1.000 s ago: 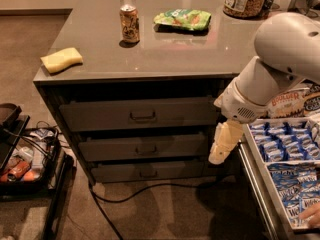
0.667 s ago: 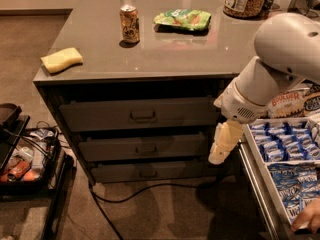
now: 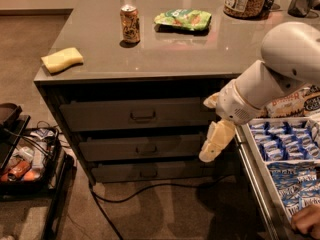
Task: Open top drawer
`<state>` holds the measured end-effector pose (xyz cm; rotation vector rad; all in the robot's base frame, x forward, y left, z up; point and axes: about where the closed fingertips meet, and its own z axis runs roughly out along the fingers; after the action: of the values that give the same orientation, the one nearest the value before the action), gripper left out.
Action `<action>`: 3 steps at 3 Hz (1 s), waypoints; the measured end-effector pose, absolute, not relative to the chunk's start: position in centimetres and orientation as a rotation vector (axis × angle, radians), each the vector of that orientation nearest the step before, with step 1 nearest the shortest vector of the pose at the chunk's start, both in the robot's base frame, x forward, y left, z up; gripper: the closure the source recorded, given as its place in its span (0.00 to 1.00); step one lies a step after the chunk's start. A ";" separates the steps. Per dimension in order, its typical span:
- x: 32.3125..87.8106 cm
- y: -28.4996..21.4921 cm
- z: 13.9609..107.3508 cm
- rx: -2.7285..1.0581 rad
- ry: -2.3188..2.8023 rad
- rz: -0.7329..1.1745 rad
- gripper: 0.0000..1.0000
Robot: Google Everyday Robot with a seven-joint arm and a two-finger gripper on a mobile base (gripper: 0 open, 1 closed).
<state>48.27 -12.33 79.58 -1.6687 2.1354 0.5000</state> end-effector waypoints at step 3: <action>48.4 -6.4 80.5 -1.730 2.072 0.510 0.00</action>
Offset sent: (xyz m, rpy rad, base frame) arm -0.0060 0.0431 0.0140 -0.0502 -0.0322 0.0569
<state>48.37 -6.36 80.50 -1.7296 2.0719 0.5100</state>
